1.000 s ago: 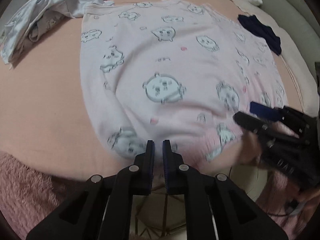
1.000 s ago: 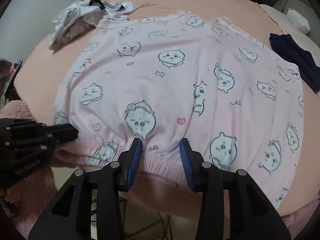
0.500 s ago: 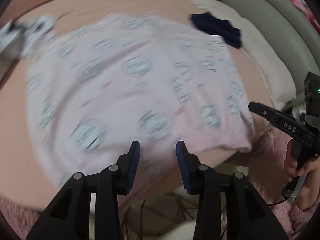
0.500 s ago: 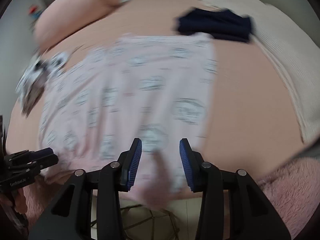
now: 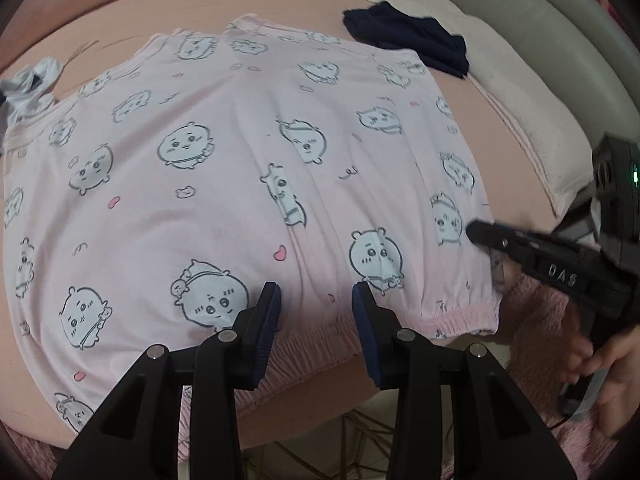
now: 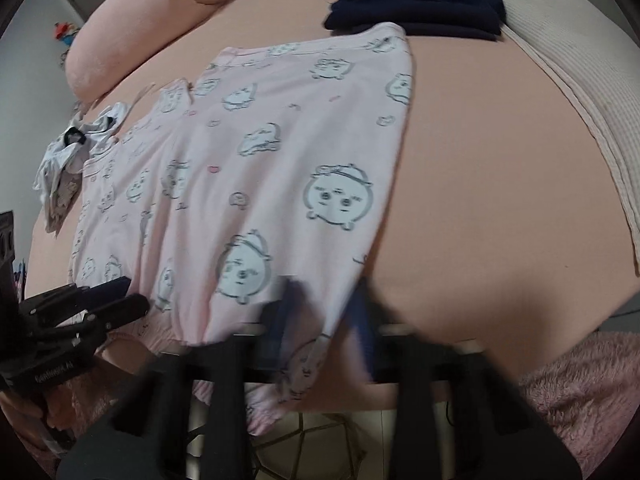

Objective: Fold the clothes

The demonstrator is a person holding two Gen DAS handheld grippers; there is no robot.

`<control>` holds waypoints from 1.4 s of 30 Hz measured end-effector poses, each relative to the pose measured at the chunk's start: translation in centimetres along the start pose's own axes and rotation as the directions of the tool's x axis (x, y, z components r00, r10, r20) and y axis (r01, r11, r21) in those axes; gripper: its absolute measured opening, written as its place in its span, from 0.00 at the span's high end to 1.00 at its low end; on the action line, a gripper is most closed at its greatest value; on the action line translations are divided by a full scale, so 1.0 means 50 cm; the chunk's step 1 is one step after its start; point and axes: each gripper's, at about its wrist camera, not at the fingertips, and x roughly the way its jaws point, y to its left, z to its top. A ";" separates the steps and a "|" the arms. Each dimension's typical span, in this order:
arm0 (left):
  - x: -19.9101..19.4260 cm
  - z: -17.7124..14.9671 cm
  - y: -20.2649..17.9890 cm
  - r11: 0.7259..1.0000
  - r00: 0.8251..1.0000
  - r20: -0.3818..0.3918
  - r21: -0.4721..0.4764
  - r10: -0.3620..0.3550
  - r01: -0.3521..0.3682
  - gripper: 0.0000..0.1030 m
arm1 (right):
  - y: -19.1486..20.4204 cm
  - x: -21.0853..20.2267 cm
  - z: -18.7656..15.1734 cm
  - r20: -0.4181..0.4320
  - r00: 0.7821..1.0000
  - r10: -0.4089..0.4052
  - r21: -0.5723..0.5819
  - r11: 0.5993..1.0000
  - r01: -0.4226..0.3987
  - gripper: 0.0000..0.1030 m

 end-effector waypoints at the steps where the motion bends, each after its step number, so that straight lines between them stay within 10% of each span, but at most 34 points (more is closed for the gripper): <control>1: 0.000 0.003 0.001 1.000 1.000 0.008 0.000 -0.001 0.001 0.62 | 0.002 -0.002 -0.003 0.004 1.000 0.008 0.001 1.000 -0.008 0.97; 9: 0.024 0.034 -0.030 0.996 1.000 0.015 0.086 0.008 -0.009 0.62 | -0.004 -0.030 -0.031 0.058 0.988 -0.143 -0.046 0.988 0.145 0.98; 20: 0.014 0.011 -0.003 0.998 1.000 0.023 0.070 0.002 -0.004 0.62 | 0.027 -0.085 -0.033 0.174 0.981 -0.085 -0.027 0.995 0.092 0.91; 23: 0.005 0.001 0.024 0.999 1.000 0.027 0.037 -0.004 0.003 0.62 | 0.055 -0.047 -0.041 0.072 0.996 0.050 -0.037 0.998 -0.047 0.90; 26: -0.004 -0.010 0.050 1.000 0.999 0.030 0.005 -0.010 0.009 0.62 | 0.074 -0.004 -0.075 -0.040 0.998 -0.039 -0.085 0.996 0.036 0.90; 42: -0.098 -0.018 0.179 0.996 0.998 0.063 -0.092 0.006 -0.001 0.61 | 0.151 -0.001 -0.044 -0.031 0.999 -0.044 -0.182 0.983 0.038 0.85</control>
